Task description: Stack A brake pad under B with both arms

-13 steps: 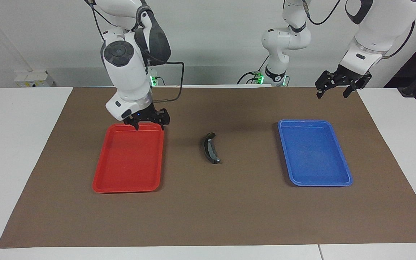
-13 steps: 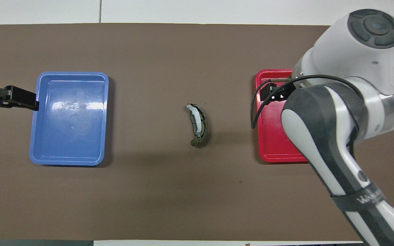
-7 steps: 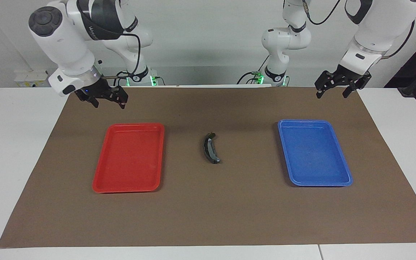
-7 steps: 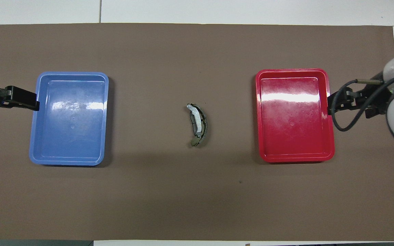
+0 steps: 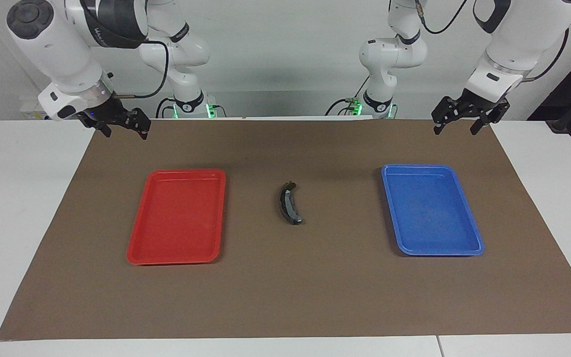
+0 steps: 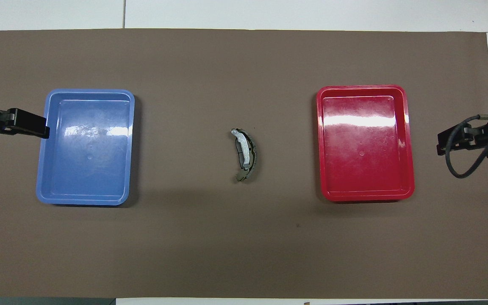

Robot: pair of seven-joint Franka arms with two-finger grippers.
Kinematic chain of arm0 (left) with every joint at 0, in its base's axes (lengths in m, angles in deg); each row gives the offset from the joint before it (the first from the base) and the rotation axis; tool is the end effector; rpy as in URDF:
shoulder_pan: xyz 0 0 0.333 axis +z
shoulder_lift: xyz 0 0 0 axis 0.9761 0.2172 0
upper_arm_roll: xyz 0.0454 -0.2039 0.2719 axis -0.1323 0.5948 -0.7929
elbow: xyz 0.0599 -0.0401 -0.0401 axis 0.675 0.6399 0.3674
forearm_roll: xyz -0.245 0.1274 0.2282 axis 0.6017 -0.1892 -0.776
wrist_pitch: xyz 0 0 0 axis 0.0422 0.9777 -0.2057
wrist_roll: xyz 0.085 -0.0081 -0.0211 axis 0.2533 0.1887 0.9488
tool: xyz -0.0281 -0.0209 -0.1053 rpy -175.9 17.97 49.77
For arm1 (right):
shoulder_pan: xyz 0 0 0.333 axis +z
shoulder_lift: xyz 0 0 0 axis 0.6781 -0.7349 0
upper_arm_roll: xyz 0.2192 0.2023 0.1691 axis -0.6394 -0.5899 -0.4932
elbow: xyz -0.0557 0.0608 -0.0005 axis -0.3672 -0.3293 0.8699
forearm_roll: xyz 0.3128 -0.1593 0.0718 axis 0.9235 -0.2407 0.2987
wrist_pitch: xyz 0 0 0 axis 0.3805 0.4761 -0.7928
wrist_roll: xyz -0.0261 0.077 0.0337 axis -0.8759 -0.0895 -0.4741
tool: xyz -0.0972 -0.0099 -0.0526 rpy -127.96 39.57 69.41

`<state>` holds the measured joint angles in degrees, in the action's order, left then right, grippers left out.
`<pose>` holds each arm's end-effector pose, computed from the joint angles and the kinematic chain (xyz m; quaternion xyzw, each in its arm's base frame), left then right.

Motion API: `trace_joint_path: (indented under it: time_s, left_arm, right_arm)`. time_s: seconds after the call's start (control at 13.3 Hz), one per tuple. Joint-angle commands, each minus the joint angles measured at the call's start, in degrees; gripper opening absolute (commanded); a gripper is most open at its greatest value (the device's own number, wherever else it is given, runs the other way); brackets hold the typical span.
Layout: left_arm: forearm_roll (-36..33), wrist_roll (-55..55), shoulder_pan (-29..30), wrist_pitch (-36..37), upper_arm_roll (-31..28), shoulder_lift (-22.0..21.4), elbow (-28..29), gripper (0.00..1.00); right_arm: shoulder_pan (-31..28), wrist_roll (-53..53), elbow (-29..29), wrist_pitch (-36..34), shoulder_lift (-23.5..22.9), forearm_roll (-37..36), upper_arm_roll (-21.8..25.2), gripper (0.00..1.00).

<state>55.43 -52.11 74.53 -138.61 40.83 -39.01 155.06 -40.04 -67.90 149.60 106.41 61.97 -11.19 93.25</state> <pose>0.5011 -0.0607 0.6551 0.9986 -0.0501 -0.0155 0.0049 0.4949 -0.0123 0.6075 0.9951 -0.0454 -0.0864 0.0160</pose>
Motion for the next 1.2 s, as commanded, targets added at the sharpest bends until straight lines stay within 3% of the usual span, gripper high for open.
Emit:
trace_joint_path:
  time_s: [0.0, 0.38, 1.12]
  left_arm:
    - [0.55, -0.80, 1.87, -0.12, 1.79, -1.78, 1.93, 1.00]
    - [0.55, -0.62, 1.87, 0.06, 1.61, -1.60, 1.93, 1.00]
    - [0.55, -0.54, 1.87, 0.23, 1.09, 0.67, 0.88, 1.00]
  right_arm:
    - [-1.07, -1.58, -0.17, 0.93, 0.51, -1.08, -0.83, 1.00]
    - [-1.86, -2.89, -3.08, -1.35, -0.46, -0.47, -0.22, 1.00]
    - [-1.87, -3.87, -1.68, -1.88, 1.83, -0.20, 1.19, 1.00]
